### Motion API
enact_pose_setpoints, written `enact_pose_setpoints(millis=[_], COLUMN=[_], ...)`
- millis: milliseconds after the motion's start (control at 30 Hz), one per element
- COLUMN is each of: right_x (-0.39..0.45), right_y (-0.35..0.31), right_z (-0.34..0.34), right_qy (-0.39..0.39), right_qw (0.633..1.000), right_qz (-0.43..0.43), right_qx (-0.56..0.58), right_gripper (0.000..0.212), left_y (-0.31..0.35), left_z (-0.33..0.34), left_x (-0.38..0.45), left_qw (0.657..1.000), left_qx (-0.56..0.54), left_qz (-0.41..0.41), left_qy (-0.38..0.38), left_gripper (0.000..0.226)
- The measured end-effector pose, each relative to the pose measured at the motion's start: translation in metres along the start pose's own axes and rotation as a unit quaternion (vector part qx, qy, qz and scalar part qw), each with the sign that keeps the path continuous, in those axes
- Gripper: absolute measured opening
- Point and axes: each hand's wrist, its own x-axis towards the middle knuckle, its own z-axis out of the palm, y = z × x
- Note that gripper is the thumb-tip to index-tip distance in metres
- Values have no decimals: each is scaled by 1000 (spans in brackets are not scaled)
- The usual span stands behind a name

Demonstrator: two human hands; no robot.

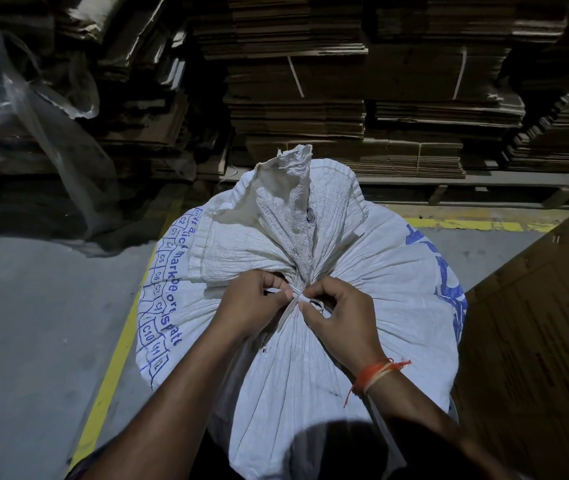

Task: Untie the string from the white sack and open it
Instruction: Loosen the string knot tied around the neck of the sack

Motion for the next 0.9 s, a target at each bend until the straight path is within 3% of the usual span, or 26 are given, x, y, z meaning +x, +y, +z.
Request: enact_pose_setpoints(millis=[900], right_x=[1], right_y=[0], right_z=[0], right_qy=[-8], right_qw=[1000], right_qz=[4], right_qx=[0], right_gripper=[12], left_y=[1], left_z=[5], left_x=[1], left_qw=[1000], left_qx=[-28], left_qz=[-6], left_qy=[-8], left_gripper=[18])
